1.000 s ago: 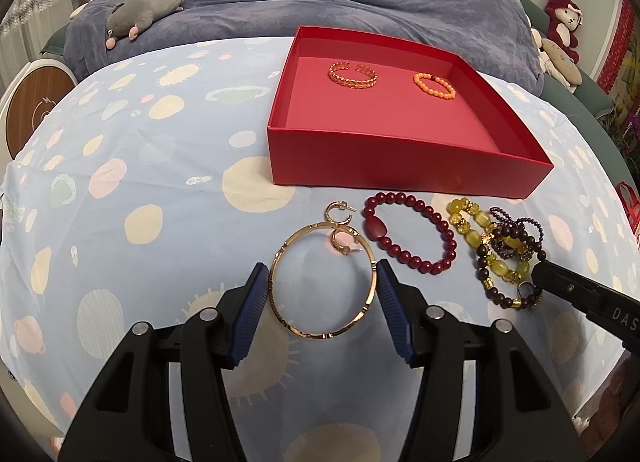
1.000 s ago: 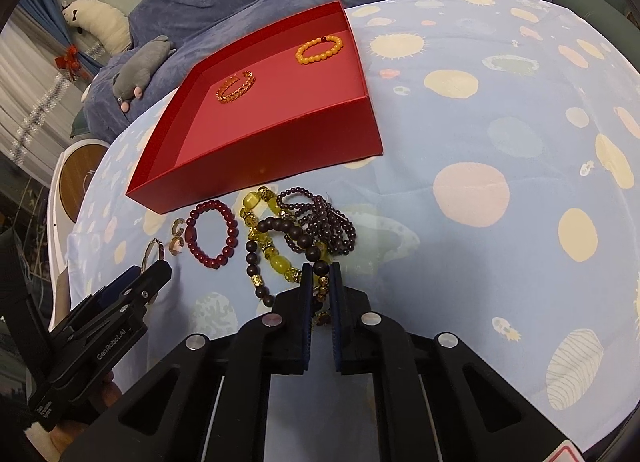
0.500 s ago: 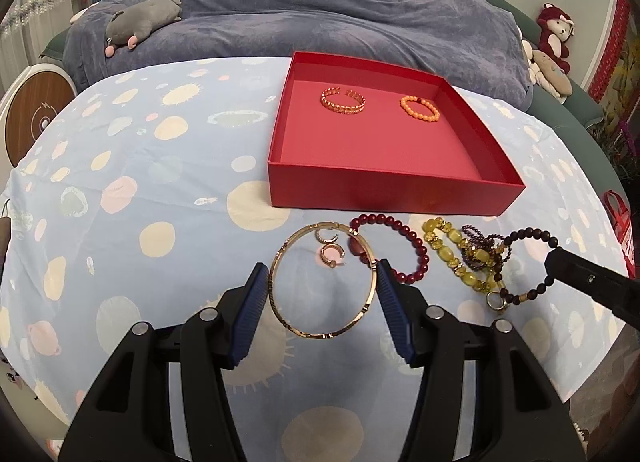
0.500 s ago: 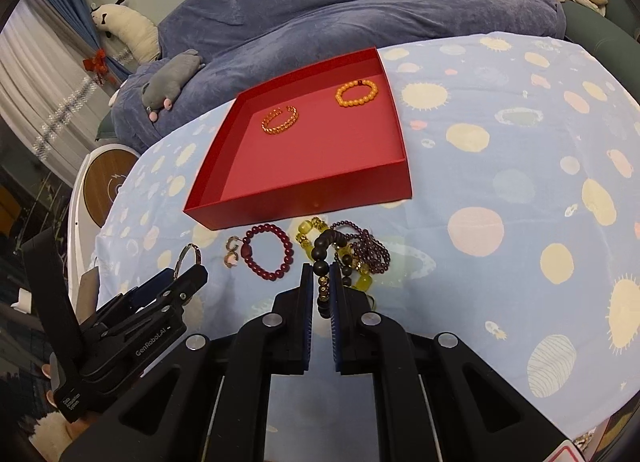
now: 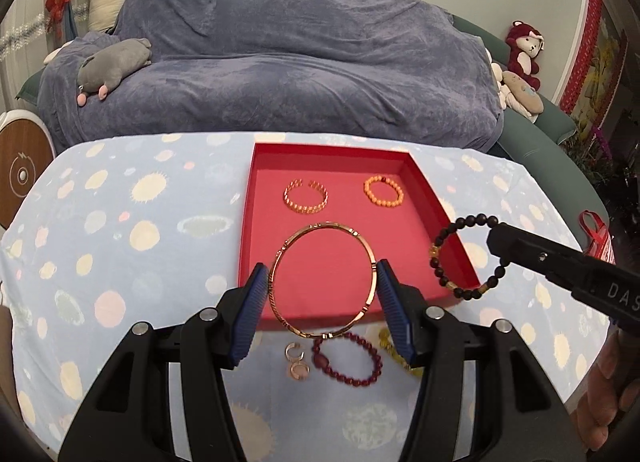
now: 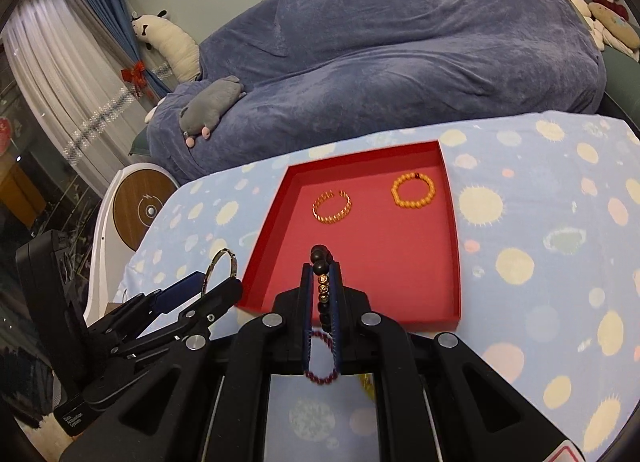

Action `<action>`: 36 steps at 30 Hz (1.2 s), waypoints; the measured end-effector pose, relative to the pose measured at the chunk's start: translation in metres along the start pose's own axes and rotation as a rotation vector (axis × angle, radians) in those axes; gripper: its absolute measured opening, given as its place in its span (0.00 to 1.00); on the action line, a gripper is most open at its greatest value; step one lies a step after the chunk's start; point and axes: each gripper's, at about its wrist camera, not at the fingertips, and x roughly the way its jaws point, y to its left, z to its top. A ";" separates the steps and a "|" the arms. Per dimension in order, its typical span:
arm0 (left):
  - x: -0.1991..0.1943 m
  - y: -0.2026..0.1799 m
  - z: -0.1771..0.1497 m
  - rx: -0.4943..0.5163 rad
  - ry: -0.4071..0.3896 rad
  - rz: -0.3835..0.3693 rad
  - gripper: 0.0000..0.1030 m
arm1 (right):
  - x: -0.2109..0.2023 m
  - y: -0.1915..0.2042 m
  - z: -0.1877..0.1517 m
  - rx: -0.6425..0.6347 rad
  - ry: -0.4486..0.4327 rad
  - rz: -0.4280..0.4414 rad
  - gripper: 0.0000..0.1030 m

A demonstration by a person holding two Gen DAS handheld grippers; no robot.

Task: Organize jewelry
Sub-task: 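Carry the gold bangle and black bead bracelet into the red box with both grippers, then open both grippers and withdraw from the red box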

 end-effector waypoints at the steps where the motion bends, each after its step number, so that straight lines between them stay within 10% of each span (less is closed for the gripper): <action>1: 0.006 -0.001 0.009 0.009 -0.011 0.000 0.51 | 0.006 0.000 0.009 -0.010 -0.006 -0.003 0.07; 11: 0.087 0.001 0.063 0.041 -0.011 0.003 0.51 | 0.079 -0.021 0.066 0.019 0.010 -0.009 0.07; 26: 0.155 0.002 0.049 0.063 0.087 0.017 0.51 | 0.149 -0.064 0.056 -0.003 0.124 -0.179 0.08; 36: 0.138 0.014 0.050 0.002 0.051 0.070 0.73 | 0.110 -0.066 0.052 -0.034 0.006 -0.266 0.43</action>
